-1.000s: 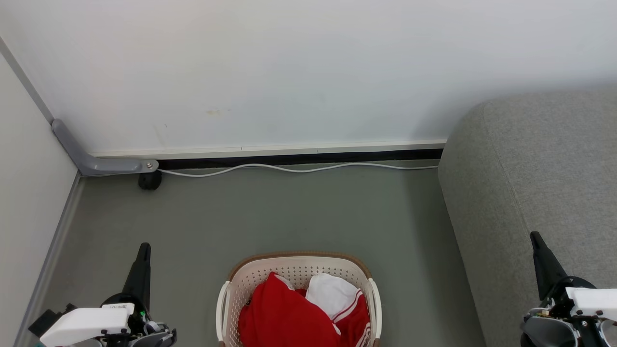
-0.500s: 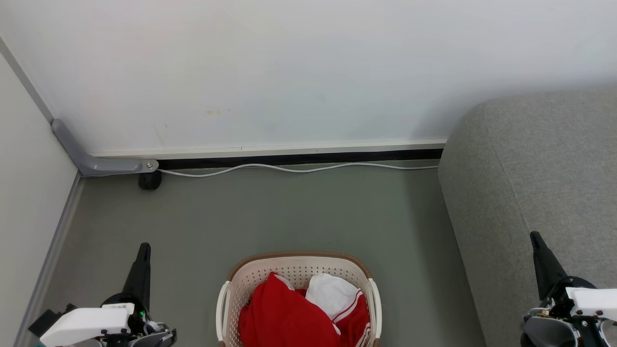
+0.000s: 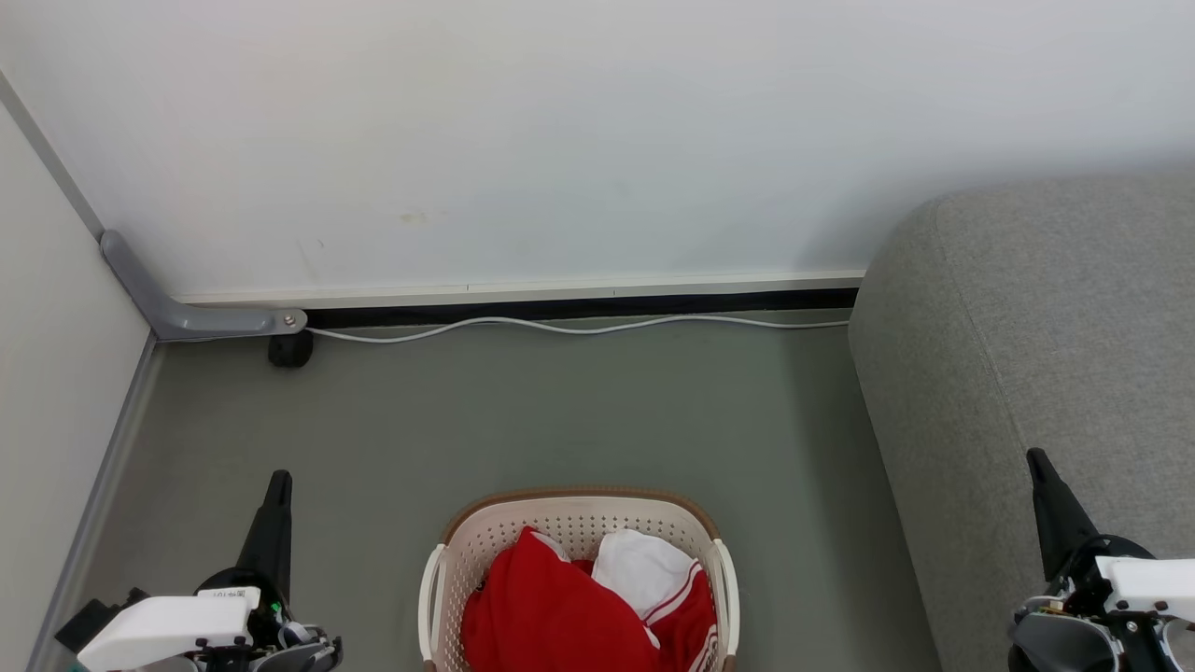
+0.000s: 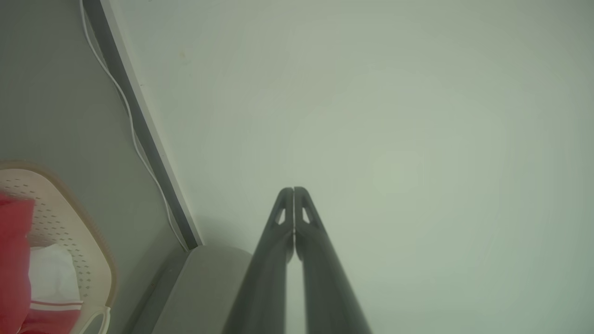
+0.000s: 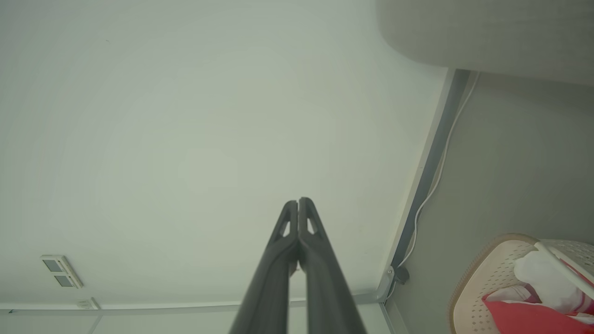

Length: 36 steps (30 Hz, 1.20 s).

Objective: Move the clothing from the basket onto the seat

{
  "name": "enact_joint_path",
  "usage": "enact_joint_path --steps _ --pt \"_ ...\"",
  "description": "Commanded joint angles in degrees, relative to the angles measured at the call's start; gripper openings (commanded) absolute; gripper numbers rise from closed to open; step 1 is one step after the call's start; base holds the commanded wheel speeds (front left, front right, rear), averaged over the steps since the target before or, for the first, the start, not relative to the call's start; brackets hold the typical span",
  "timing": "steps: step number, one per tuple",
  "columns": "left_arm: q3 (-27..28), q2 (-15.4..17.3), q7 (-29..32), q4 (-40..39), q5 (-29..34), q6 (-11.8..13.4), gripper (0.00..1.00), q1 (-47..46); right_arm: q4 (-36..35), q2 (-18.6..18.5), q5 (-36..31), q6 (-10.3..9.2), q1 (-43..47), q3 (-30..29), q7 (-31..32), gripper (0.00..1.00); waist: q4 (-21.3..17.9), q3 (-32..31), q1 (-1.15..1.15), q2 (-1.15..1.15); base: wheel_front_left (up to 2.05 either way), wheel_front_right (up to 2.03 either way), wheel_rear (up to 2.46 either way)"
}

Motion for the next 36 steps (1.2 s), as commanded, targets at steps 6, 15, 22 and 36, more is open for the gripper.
enact_joint_path --steps 6,15,22,36 --pt "1.61 1.03 0.42 -1.66 -0.23 -0.43 0.0 -3.33 -1.76 -0.59 0.67 0.42 -0.96 0.98 0.44 0.0 0.0 0.0 0.0 0.0 0.0 0.0 0.0" --pt "1.61 1.03 0.42 -1.66 -0.23 -0.43 0.0 -3.33 -1.76 -0.59 0.67 0.42 -0.96 0.98 0.44 0.0 0.0 0.0 0.0 0.0 0.0 0.0 0.0" --pt "1.61 1.03 0.42 -1.66 -0.23 -0.43 0.0 -3.33 -1.76 -0.59 0.67 0.42 -0.96 0.98 0.44 0.0 0.0 0.0 0.0 0.0 0.0 0.0 0.0" --pt "1.61 1.03 0.42 -1.66 -0.23 -0.43 0.0 -3.33 -1.76 -0.59 0.67 0.42 -0.96 0.98 0.44 0.0 0.0 0.0 0.0 0.0 0.0 0.0 0.0"
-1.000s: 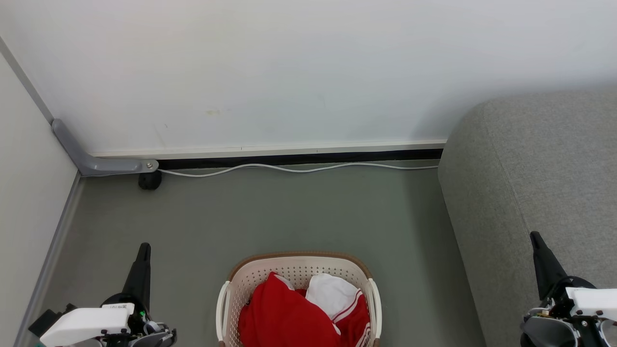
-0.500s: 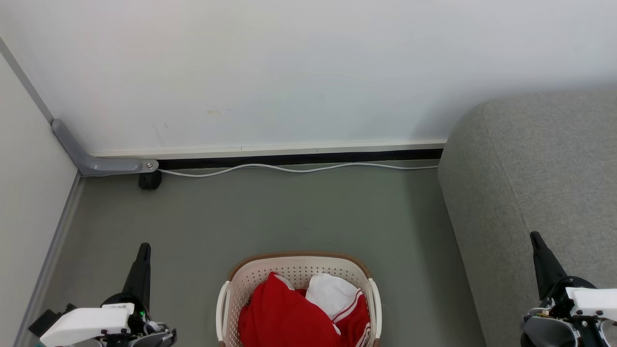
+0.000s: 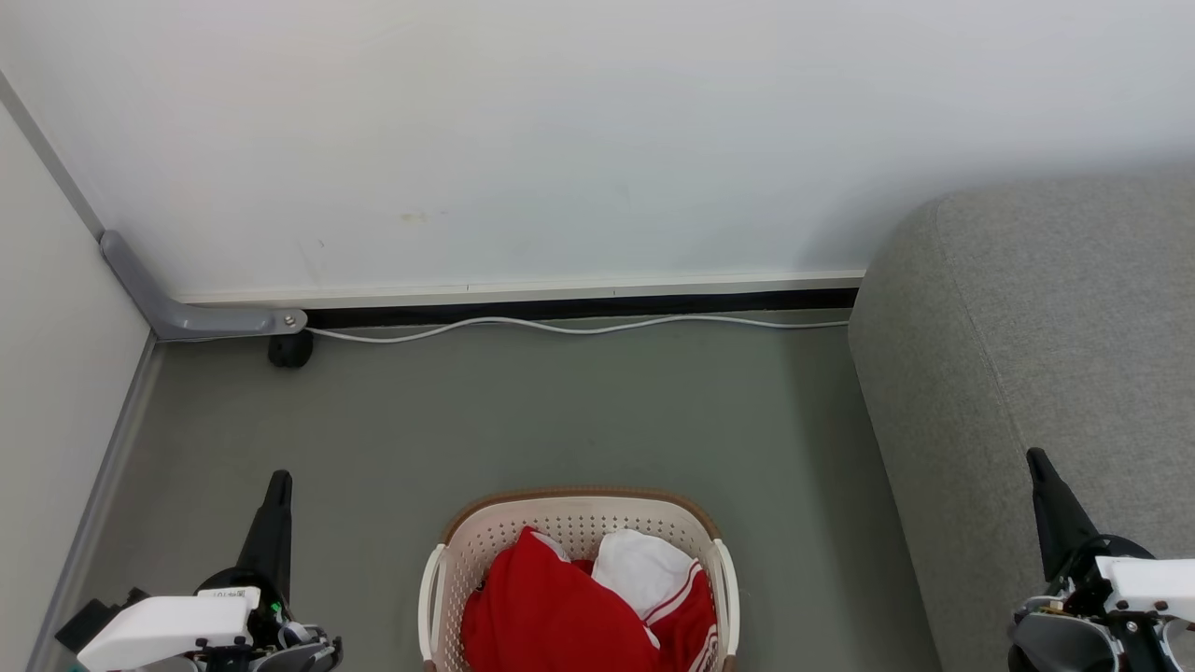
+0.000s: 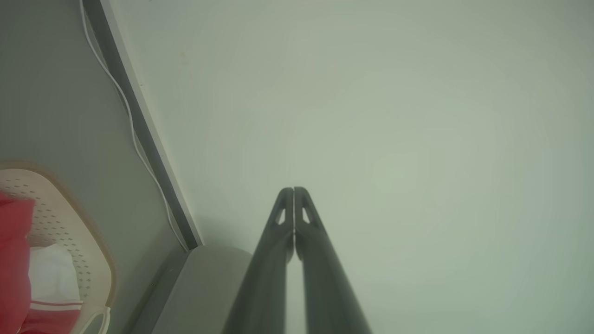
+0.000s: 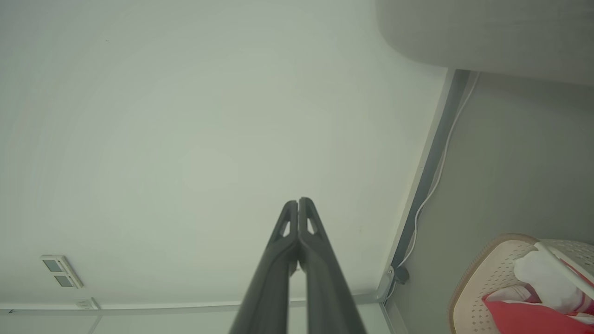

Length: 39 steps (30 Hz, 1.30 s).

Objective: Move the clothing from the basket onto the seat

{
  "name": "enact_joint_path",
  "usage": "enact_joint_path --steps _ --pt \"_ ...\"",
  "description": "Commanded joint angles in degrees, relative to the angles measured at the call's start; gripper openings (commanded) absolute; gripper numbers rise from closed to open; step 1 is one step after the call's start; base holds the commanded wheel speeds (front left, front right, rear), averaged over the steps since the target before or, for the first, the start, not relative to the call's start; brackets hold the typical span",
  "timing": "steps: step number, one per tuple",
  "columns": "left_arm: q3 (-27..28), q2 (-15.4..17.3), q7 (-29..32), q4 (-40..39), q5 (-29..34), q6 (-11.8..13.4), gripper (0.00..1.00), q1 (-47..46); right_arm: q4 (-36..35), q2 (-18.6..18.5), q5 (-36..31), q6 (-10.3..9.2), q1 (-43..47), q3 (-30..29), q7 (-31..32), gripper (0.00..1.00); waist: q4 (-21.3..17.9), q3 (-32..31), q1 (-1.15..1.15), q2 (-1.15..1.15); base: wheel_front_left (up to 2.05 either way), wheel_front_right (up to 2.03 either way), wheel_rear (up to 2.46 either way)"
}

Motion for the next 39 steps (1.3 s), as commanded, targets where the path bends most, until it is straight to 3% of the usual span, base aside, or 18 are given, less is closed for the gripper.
enact_joint_path --steps 1,34,35,36,39 --pt "1.61 1.03 0.42 -1.65 -0.23 -0.42 0.0 -3.33 -1.76 -0.59 0.67 0.42 -0.96 0.98 0.44 0.0 0.0 0.0 0.0 0.0 0.0 0.0 0.0" --pt "1.61 1.03 0.42 -1.65 -0.23 -0.42 0.0 -3.33 -1.76 -0.59 0.67 0.42 -0.96 0.98 0.44 0.0 0.0 0.0 0.0 0.0 0.0 0.0 0.0" --pt "0.01 -0.05 -0.03 0.2 0.0 0.02 0.0 0.08 0.2 0.03 -0.03 -0.01 0.0 0.03 -0.01 0.0 0.0 0.0 0.0 0.0 0.0 0.0 0.0" --pt "0.01 -0.25 -0.04 0.71 0.01 0.06 1.0 0.24 0.68 0.16 -0.04 -0.02 0.14 0.12 -0.01 1.0 0.0 0.01 0.0 0.0 0.0 0.0 0.0" --pt "-0.1 -0.91 -0.05 2.2 0.01 0.08 1.0 1.31 2.11 0.73 -0.06 -0.03 1.09 0.37 -0.02 1.0 0.0 0.03 0.0 0.0 0.0 0.0 0.0"
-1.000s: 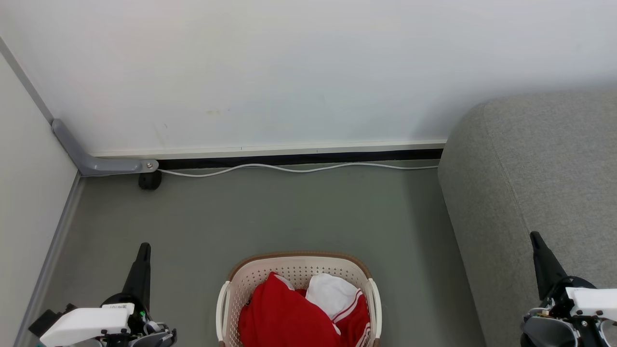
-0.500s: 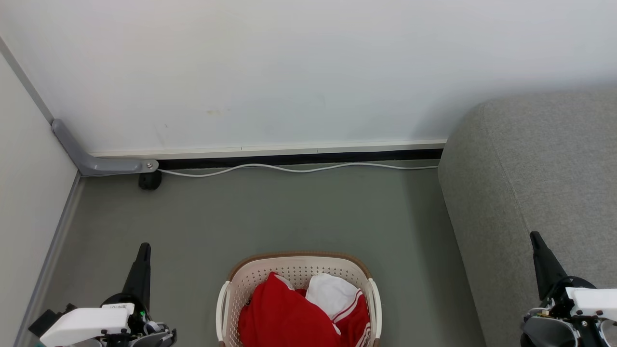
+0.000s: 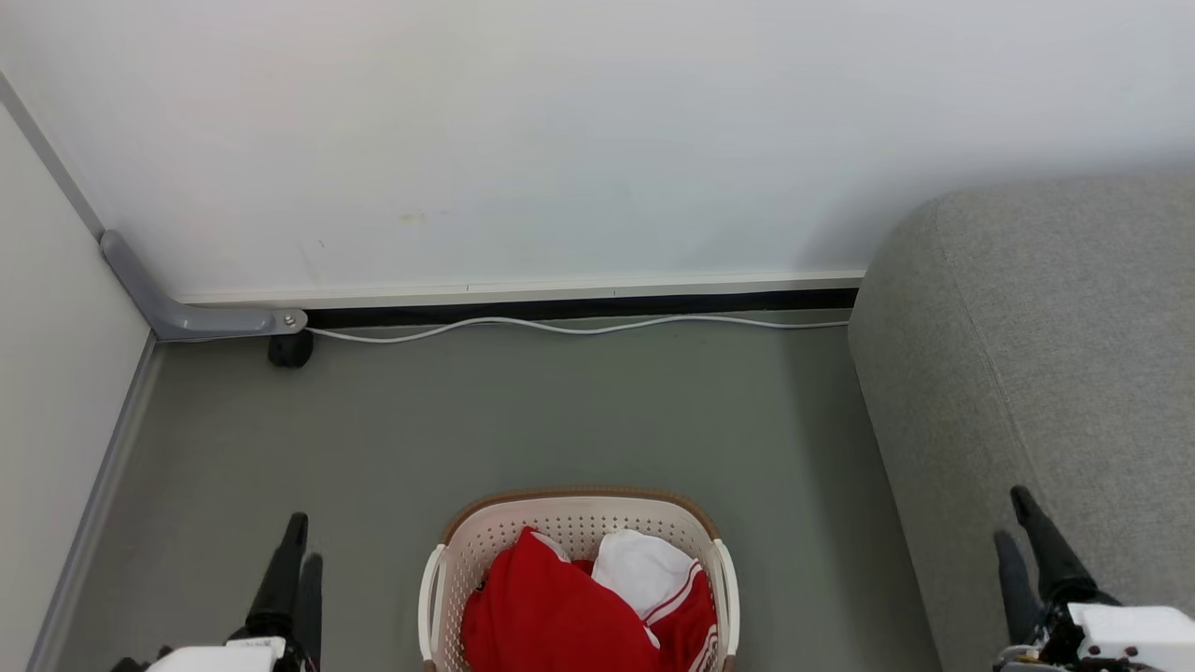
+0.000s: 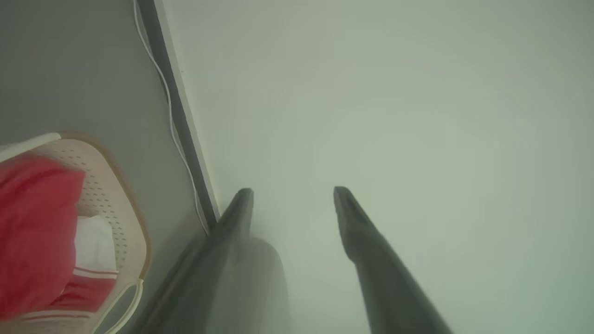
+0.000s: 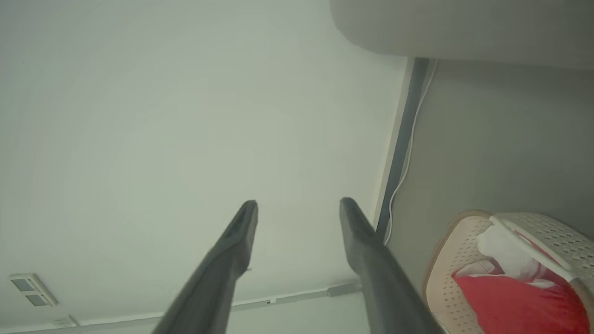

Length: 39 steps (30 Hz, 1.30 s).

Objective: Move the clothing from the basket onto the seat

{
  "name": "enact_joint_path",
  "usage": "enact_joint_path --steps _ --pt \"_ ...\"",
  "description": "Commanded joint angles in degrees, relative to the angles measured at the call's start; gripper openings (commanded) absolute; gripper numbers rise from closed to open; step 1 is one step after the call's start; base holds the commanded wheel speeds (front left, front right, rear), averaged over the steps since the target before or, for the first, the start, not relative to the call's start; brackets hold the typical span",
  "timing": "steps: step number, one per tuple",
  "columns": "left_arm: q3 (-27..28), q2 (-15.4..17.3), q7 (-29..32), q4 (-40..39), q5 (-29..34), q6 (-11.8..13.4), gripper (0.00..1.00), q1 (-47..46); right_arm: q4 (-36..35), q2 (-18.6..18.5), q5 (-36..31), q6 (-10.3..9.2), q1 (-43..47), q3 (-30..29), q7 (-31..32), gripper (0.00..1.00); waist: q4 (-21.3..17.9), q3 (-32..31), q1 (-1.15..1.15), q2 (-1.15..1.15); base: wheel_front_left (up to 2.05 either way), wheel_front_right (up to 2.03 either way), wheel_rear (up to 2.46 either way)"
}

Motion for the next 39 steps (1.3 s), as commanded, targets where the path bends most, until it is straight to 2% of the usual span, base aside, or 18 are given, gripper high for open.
enact_joint_path --steps 1,8,13,30,39 --pt "0.02 0.03 -0.01 -0.07 0.01 0.0 1.0 -0.09 -0.05 -0.03 -0.02 0.0 -0.08 0.01 0.0 1.0 0.0 0.02 0.0 0.0 0.0 0.0 0.0" --pt "0.07 0.06 -0.43 0.6 0.22 -0.03 1.0 -0.75 0.37 0.0 -0.38 0.01 -0.81 0.59 -0.34 1.0 -0.02 0.04 0.13 0.0 0.0 0.0 0.0" --pt "0.06 0.3 -0.91 0.74 0.53 -0.05 1.0 -1.37 0.43 -0.28 -0.77 0.03 -1.56 1.29 -0.76 1.0 -0.06 0.11 0.01 0.0 0.0 0.0 0.0" --pt "-1.68 2.17 -4.41 1.79 2.92 -0.11 1.0 -3.88 1.28 -2.42 -3.29 0.1 -5.04 6.1 -4.16 1.0 -0.13 0.34 0.0 0.0 0.0 0.0 0.0" --pt "-3.23 3.82 -6.48 2.81 6.51 -0.15 1.0 -5.45 2.84 -4.2 -6.3 0.14 -7.56 10.01 -6.45 1.0 -0.19 0.43 0.0 0.0 0.0 0.0 0.0"
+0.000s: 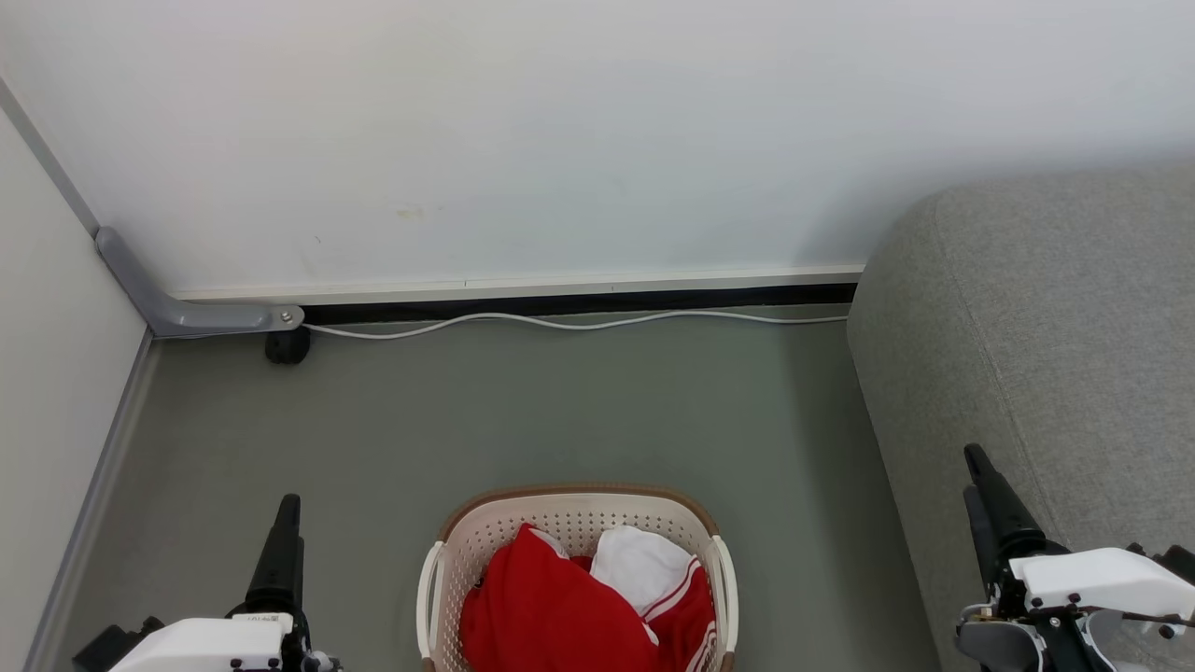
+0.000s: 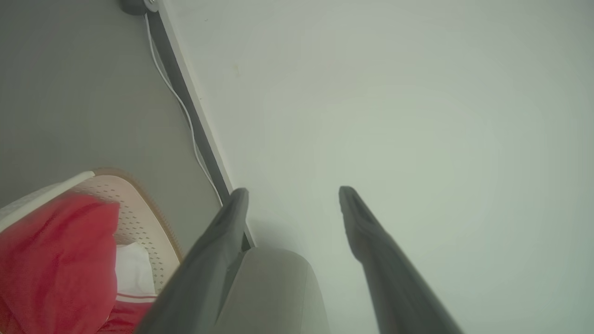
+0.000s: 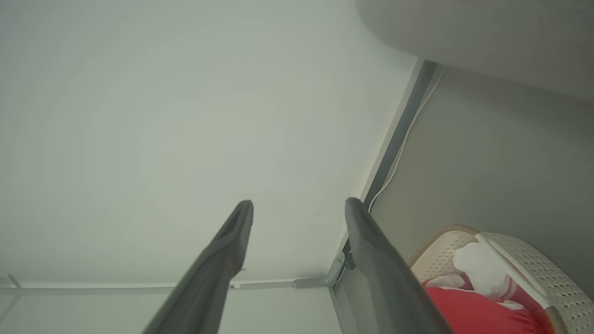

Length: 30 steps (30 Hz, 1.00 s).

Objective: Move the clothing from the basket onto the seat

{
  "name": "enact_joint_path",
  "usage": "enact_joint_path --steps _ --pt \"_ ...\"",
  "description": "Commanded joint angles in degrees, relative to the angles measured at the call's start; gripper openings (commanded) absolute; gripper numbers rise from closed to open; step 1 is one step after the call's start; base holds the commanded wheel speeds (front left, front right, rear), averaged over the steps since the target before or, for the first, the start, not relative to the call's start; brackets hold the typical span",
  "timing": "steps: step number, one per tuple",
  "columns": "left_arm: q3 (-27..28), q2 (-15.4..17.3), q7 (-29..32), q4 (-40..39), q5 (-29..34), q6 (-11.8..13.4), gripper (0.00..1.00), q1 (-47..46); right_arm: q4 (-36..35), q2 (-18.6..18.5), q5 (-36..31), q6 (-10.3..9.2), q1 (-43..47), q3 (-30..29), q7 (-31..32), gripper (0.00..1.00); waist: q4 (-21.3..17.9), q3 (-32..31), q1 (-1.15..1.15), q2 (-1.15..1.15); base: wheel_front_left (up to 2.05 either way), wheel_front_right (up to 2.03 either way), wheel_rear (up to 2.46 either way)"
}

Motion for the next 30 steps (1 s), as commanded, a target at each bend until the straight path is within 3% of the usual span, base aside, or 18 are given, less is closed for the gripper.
enact_joint_path --steps 1,30 --pt "0.59 1.45 -0.58 -1.15 2.17 -0.17 1.0 -3.61 -0.8 -1.32 -1.35 0.17 -3.4 1.23 -1.02 1.0 -0.02 0.03 -0.01 0.0 0.0 0.0 0.0" --pt "-0.64 3.46 -5.3 -0.58 26.91 -0.28 1.0 -6.38 4.31 -2.97 -24.56 0.28 -9.17 3.9 -5.75 1.0 -0.54 0.32 -0.01 0.0 0.0 0.0 0.0"
